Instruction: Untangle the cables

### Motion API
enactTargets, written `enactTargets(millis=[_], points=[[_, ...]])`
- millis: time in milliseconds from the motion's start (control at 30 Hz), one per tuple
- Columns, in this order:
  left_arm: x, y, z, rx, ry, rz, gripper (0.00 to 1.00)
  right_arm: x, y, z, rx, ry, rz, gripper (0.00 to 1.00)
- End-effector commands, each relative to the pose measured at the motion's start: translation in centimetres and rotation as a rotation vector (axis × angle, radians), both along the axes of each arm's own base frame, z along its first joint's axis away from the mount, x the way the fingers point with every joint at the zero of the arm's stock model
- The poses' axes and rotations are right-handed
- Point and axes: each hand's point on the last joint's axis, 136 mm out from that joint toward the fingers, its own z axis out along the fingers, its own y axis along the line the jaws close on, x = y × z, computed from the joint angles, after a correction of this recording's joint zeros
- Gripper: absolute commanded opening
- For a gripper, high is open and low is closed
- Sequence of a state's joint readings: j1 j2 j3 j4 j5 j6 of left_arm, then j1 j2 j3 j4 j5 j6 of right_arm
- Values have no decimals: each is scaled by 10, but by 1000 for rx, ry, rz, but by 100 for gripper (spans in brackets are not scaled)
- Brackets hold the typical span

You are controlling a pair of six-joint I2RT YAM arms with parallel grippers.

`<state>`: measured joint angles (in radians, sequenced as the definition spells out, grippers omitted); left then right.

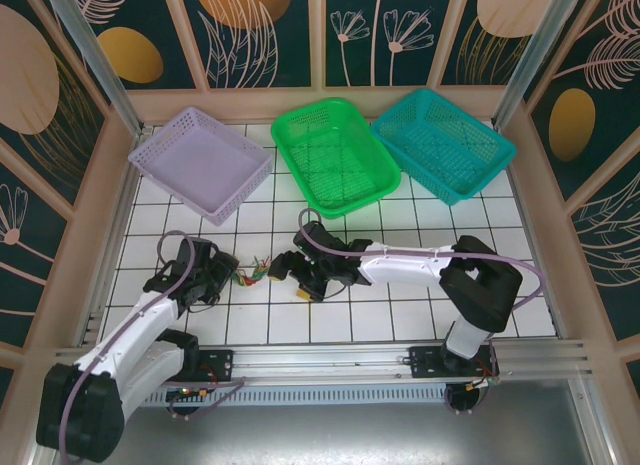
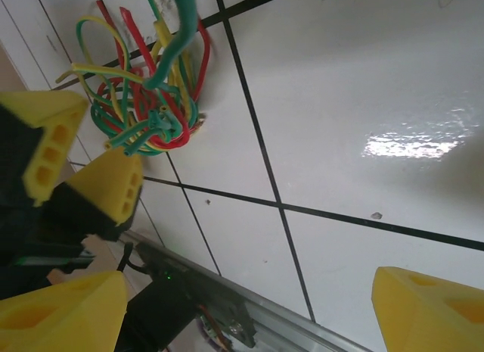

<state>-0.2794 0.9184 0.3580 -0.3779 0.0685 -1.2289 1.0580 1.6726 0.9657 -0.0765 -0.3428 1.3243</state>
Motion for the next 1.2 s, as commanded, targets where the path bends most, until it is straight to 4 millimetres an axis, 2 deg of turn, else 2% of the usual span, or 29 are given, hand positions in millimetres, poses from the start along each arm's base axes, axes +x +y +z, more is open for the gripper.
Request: enactTargets(millis=[0, 67, 167, 300, 333, 433, 500, 700, 767, 933, 1167], points=[[14, -11, 1, -15, -47, -4, 71, 2, 1, 8, 39, 20, -25, 84], [17, -15, -2, -4, -44, -7, 69, 3, 0, 8, 48, 23, -36, 84], [20, -20, -10, 11, -27, -21, 61, 5, 0, 8, 58, 32, -50, 83], [21, -20, -21, 46, -13, -17, 37, 7, -2, 12, 80, 45, -72, 83], [22, -20, -21, 44, -25, -14, 27, 7, -2, 12, 87, 52, -84, 82], [30, -29, -8, 3, -103, -10, 7, 11, -5, 15, 110, 58, -118, 81], [34, -38, 4, -11, -137, -21, 0, 16, -7, 17, 113, 40, -138, 80], [41, -73, 37, -54, -194, -59, 0, 31, -3, 35, 128, -55, -157, 81], [45, -86, 47, -67, -213, -71, 0, 37, -5, 33, 120, -65, -174, 81], [54, -122, 71, -98, -257, -113, 0, 58, -11, 32, 147, -52, -250, 69], [58, -166, 96, -161, -327, -155, 0, 92, -31, 45, 214, -23, -401, 44]])
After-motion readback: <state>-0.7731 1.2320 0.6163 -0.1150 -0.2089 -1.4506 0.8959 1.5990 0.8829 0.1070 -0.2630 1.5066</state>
